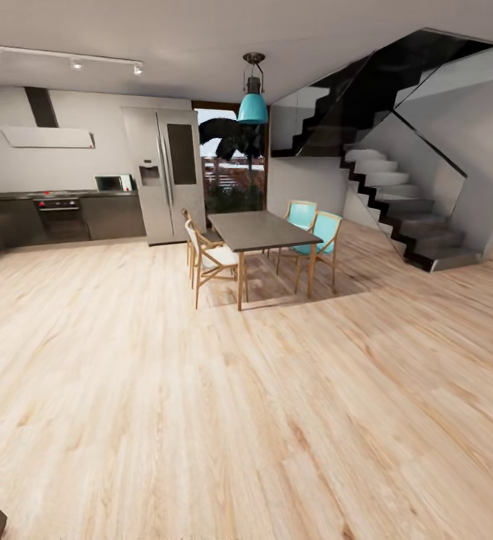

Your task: Place each of the two pumpkins and all three candles from the living room inside a cabinet in the living room (use any cabinet), then make sure every cabinet is closed, and position the cauldron so it is next to a table in the living room.

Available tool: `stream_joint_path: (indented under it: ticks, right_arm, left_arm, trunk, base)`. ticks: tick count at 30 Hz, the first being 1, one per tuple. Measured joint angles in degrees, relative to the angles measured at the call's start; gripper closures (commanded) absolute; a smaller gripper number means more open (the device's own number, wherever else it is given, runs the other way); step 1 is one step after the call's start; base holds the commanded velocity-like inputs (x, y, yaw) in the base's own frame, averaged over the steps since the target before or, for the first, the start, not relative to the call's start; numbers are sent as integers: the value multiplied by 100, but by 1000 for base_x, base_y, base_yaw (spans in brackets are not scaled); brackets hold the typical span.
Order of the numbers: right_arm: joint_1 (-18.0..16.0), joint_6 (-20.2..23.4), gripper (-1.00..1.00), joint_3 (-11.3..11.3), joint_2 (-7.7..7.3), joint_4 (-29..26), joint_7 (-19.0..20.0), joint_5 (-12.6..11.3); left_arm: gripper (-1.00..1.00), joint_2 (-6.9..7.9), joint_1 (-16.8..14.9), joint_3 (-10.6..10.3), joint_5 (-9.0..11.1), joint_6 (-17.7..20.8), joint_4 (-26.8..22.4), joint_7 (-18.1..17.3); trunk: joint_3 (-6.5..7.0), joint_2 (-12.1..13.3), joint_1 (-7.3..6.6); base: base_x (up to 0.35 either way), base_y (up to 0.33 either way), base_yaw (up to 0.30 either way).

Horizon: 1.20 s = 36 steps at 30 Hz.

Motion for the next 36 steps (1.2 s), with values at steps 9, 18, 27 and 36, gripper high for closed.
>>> stream_joint_path:
  ticks: [9, 18, 27, 36]
  right_arm:
    - [0, -1, -100, 0, 0, 0, 0, 0]
    - [0, -2, -100, 0, 0, 0, 5, 0]
    - [0, -1, -100, 19, 0, 0, 6, 0]
    - [0, -7, -100, 106, 0, -3, 6, 0]
  left_arm:
    - [-100, 1, 0, 30, 30, 7, 5, 0]
    - [-100, 9, 0, 55, 49, 8, 4, -11]
    - [-100, 23, 0, 27, 91, 4, -1, -5]
    - [-100, 76, 0, 25, 77, 8, 4, 0]
  trunk:
    - [-37, 0, 0]
    - [-73, 0, 0]
    - [-110, 0, 0]
    - [-145, 0, 0]
  base:
    - [0, 0, 237]
    - [0, 0, 237]
    - [0, 0, 237]
    - [0, 0, 237]
